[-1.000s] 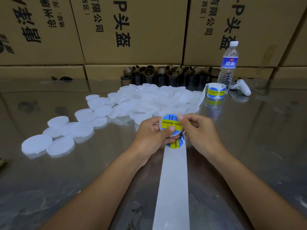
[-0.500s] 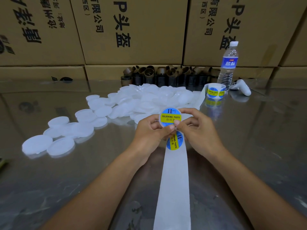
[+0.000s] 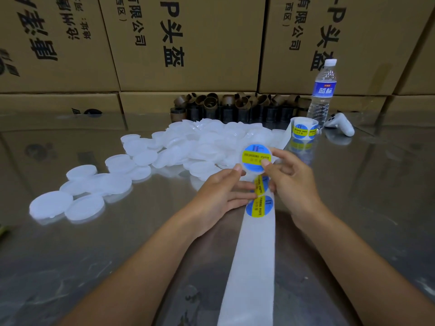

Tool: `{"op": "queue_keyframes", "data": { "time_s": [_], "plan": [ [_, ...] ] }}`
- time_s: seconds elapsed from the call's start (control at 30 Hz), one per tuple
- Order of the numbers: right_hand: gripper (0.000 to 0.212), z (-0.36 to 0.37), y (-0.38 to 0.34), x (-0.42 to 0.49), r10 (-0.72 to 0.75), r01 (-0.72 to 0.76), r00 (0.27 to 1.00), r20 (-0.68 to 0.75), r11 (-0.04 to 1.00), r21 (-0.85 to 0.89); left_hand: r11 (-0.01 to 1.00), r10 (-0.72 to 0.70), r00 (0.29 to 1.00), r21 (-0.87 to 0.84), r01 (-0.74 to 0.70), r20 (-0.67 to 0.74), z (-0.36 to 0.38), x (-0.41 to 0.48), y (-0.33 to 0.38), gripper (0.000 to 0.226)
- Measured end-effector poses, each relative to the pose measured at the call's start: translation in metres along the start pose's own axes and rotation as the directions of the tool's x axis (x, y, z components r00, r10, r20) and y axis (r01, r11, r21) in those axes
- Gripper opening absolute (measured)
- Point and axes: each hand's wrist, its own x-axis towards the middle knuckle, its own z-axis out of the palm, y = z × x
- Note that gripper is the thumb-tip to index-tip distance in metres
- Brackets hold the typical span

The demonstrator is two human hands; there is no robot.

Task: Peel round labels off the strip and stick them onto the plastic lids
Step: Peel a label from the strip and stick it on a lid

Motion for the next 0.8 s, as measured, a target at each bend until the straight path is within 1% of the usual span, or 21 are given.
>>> {"op": "queue_keyframes", "data": {
  "time_s": [0.07,0.13,0.2,0.23,0.33,0.37,0.4,0.47,0.57,0.63,0.7,0.8],
  "plan": [
    [0.019,-0.005,0.002,0.006,0.033,-0.025,0.991,-0.127,0.998,0.061,1.000,-0.023,1.000,0.013,0.023,-0.003,-0.001,0.000,0.000,0.030],
    [0.024,-0.013,0.006,0.015,0.058,-0.038,0.953,-0.298,0.997,0.073,1.000,-0.027,0.999,0.001,0.027,-0.023,-0.002,0.001,0.000,0.032],
    [0.025,-0.025,0.011,0.024,0.062,-0.063,0.884,-0.464,0.998,0.015,1.000,-0.014,0.999,-0.025,0.013,-0.052,-0.002,0.001,0.000,0.031],
    [0.025,-0.031,0.014,0.027,0.067,-0.094,0.848,-0.526,0.995,-0.024,0.999,0.002,0.997,-0.033,-0.005,-0.075,-0.002,0.002,0.001,0.029],
    [0.025,-0.044,0.021,0.031,0.063,-0.222,0.756,-0.652,0.961,-0.164,0.995,0.084,0.976,-0.030,-0.092,-0.199,-0.005,0.003,0.003,0.017],
    [0.027,-0.047,0.023,0.031,0.049,-0.253,0.732,-0.679,0.945,-0.206,0.993,0.119,0.961,0.006,-0.121,-0.251,-0.007,0.004,0.004,0.015],
    [0.031,-0.050,0.023,0.031,0.031,-0.271,0.720,-0.694,0.932,-0.239,0.986,0.161,0.940,0.082,-0.143,-0.301,-0.010,0.006,0.003,0.015],
    [0.035,-0.052,0.023,0.030,0.005,-0.286,0.720,-0.694,0.913,-0.291,0.944,0.270,0.893,0.282,-0.171,-0.361,-0.014,0.008,0.001,0.020],
    [0.039,-0.055,0.021,0.029,0.014,-0.330,0.721,-0.693,0.886,-0.326,0.819,0.430,0.838,0.536,-0.206,-0.335,-0.018,0.010,-0.003,0.026],
    [0.041,-0.055,0.019,0.029,0.042,-0.365,0.700,-0.713,0.879,-0.306,0.735,0.465,0.839,0.652,-0.187,-0.284,-0.021,0.011,-0.006,0.027],
    [0.040,-0.054,0.017,0.028,0.061,-0.377,0.690,-0.721,0.881,-0.287,0.645,0.455,0.863,0.749,-0.152,-0.218,-0.024,0.012,-0.010,0.029],
    [0.036,-0.050,0.011,0.024,0.034,-0.328,0.713,-0.701,0.899,-0.290,0.514,0.403,0.904,0.853,-0.092,-0.145,-0.028,0.011,-0.013,0.029]
  ]
}}
